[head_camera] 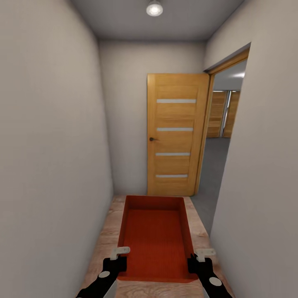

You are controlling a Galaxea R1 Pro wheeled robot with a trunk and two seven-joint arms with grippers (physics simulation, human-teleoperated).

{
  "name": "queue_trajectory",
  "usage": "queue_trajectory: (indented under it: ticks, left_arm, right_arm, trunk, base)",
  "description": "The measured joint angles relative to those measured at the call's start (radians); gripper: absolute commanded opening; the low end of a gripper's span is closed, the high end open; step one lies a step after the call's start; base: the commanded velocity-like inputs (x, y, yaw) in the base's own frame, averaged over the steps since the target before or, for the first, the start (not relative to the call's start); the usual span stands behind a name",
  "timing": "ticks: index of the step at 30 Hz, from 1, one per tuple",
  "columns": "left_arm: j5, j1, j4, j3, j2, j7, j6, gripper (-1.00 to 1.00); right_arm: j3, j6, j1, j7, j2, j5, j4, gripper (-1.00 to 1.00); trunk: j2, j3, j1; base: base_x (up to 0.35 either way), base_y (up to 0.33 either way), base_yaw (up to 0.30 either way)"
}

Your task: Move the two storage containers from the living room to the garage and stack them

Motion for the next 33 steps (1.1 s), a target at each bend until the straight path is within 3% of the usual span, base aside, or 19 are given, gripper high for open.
queue_trajectory:
  ticks: [33]
  left_arm:
    - [0.0,0.0,0.007,0.003,0.0,-0.001,-0.002,-1.0]
  right_arm:
    - [0.0,0.0,0.0,0.0,0.001,0.001,0.005,-1.0]
  trunk:
    - [0.0,0.0,0.0]
  base:
    - [0.319,0.0,0.0]
